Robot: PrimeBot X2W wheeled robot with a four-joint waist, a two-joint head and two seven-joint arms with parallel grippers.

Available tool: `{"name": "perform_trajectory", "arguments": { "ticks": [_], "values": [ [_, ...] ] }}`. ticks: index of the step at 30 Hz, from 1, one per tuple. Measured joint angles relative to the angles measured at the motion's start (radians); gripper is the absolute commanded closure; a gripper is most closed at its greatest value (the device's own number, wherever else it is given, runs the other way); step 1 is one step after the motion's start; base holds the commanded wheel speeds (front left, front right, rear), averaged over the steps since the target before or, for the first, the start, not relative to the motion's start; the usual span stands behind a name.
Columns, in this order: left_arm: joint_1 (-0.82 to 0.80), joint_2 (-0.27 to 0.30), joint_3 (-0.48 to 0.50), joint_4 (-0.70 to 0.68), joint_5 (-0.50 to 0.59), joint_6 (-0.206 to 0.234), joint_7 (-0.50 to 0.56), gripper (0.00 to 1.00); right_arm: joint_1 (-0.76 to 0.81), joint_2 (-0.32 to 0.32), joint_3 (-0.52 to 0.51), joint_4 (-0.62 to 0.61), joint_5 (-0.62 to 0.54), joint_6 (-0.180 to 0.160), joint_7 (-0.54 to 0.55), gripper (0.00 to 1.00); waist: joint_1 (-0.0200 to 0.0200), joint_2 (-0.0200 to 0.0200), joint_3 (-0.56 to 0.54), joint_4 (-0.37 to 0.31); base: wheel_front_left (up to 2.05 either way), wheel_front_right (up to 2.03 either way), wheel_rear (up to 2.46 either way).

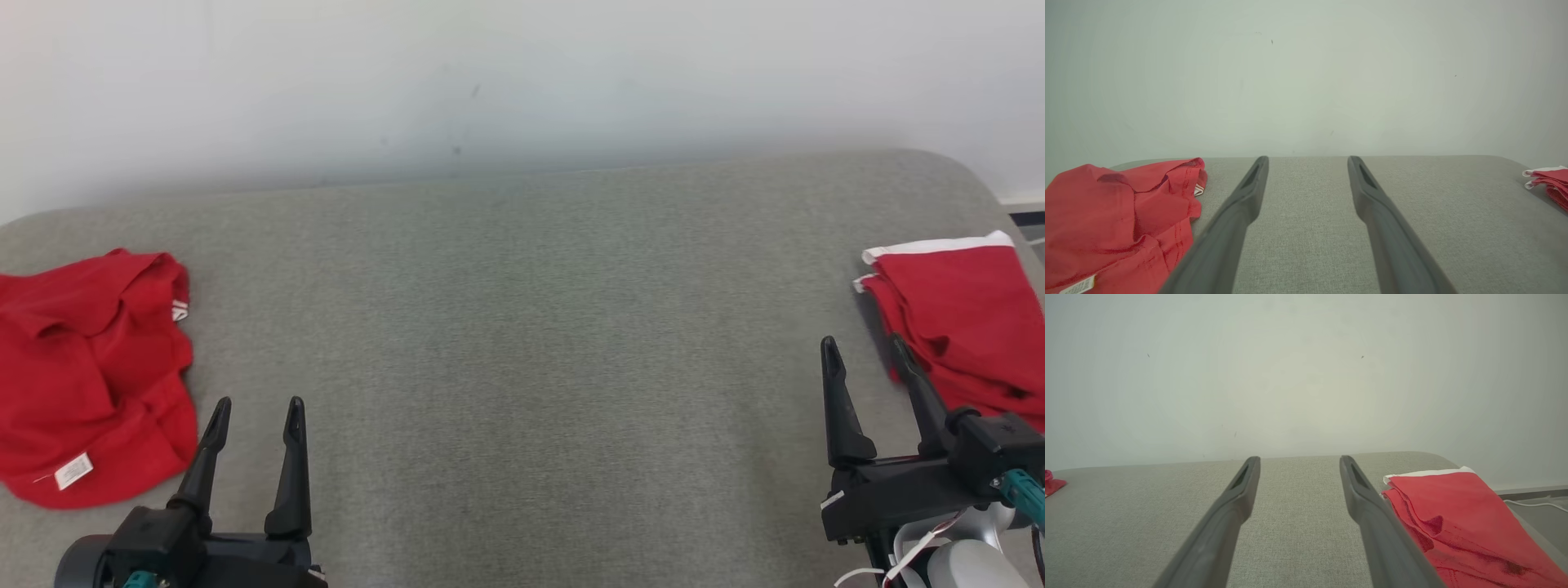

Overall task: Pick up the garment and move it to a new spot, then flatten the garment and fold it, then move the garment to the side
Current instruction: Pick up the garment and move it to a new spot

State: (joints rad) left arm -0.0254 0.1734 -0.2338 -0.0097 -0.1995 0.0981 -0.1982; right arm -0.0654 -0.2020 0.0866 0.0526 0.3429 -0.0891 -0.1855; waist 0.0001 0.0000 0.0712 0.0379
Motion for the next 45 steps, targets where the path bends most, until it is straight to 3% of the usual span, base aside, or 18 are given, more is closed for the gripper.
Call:
{"name": "perform_trajectory", "arguments": {
  "ticks": [19,33,38,45],
  "values": [
    [0.081,-0.005,0.057,-0.040,0.016,0.017,0.000,0.00,-0.090,0.001,0.104,0.042,-0.013,0.063,0.033,0.00,0.0000,0.0000,0.021,0.257,0.00,0.00,0.00],
    [0.072,-0.008,0.029,-0.036,0.033,0.013,0.032,0.00,-0.086,-0.002,0.105,0.046,-0.030,0.062,0.036,0.00,0.0000,0.0000,0.024,0.462,0.00,0.00,0.00],
    [0.059,-0.005,0.014,-0.023,0.020,-0.021,0.062,0.00,-0.066,-0.008,0.103,0.012,-0.040,0.053,0.041,0.00,-0.0001,0.0000,0.031,0.489,0.00,0.00,0.00],
    [-0.070,-0.001,-0.026,0.043,-0.028,-0.099,0.159,0.00,-0.029,-0.066,0.086,-0.068,-0.071,0.043,0.079,0.00,-0.0001,0.0000,0.073,0.493,0.00,0.00,0.00]
  ]
}}
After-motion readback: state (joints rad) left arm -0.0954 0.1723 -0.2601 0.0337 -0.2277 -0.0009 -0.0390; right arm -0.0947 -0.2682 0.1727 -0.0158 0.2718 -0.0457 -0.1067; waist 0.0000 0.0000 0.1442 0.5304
